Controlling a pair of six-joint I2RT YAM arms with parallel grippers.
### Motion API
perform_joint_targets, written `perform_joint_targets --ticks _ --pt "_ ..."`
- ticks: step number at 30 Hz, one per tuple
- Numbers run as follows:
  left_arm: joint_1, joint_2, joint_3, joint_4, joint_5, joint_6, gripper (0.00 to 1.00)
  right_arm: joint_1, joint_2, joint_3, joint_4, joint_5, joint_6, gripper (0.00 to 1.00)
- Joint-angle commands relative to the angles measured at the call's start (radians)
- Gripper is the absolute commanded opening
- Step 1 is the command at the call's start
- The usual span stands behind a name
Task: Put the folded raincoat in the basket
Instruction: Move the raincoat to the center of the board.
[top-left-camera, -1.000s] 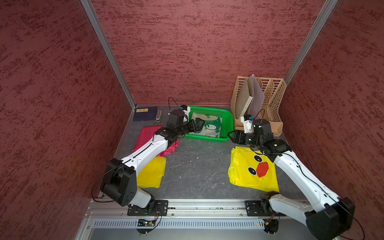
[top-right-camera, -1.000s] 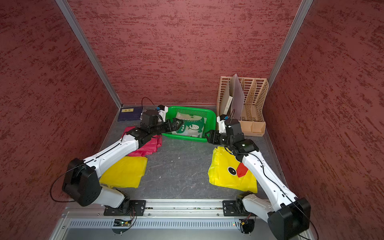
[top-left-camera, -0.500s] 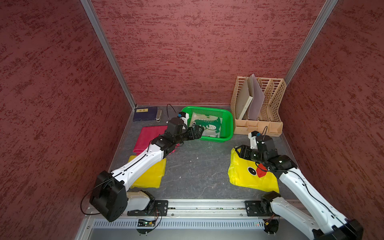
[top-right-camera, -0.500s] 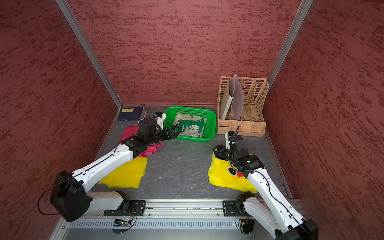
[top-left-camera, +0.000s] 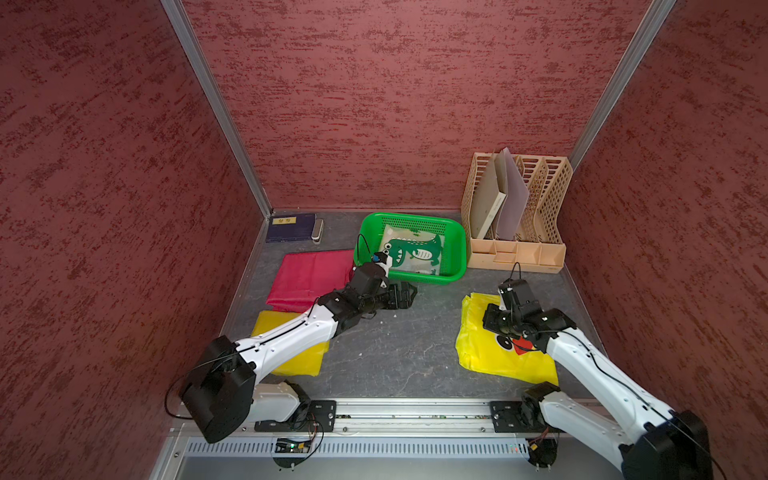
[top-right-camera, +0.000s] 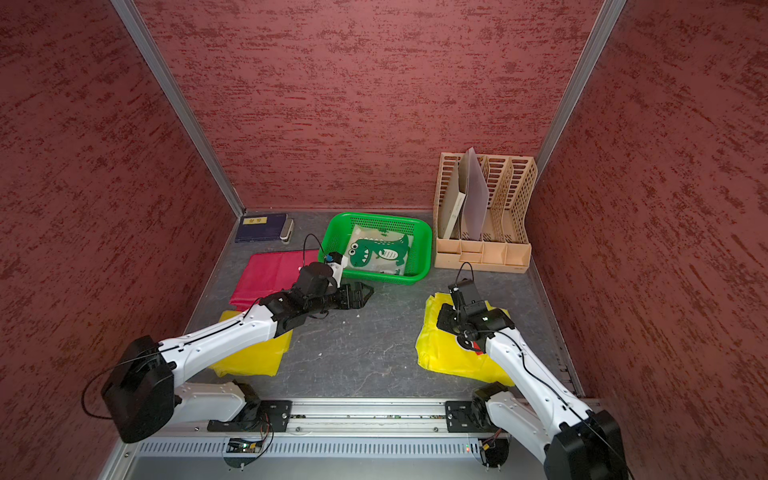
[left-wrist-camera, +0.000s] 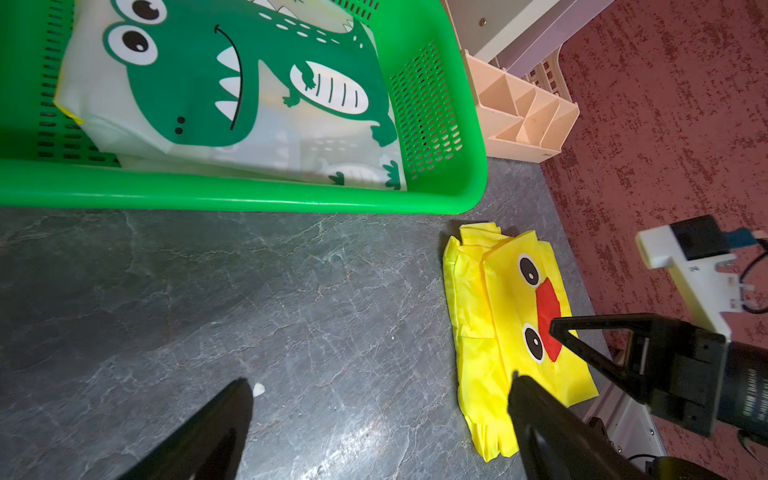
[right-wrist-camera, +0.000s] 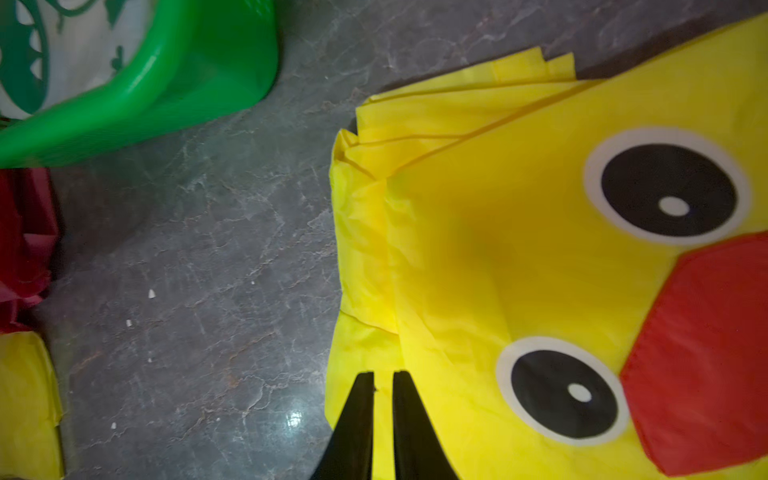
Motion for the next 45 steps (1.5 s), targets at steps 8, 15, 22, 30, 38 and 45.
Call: perform_joint_targets --ticks 8,15,22,30,38,45 --pt "-0.012 0.020 -0.019 0.048 -0.002 0.000 1.00 0.031 0.046 -0.086 0.024 0.055 0.075 0.20" --pt "-0.018 -0.001 -0.054 0.049 -0.008 -0.008 1.00 0.072 0.106 -0.108 0.072 0.042 0.091 0.25" --pt "-0.018 0.017 -0.083 0.099 0.010 -0.016 1.00 0.146 0.226 -0.117 0.241 -0.020 0.138 0.27" --pt "-0.021 0.053 -0.089 0.114 0.010 -0.034 1.00 0.234 0.281 -0.055 0.268 0.005 0.186 0.25" --pt "-0.021 0.020 -0.129 0.103 0.000 -0.027 1.00 0.214 0.115 0.080 -0.015 0.167 0.103 0.31" --pt "-0.023 0.027 -0.139 0.137 0.043 -0.030 1.00 0.131 0.246 0.072 0.084 0.097 0.027 0.30"
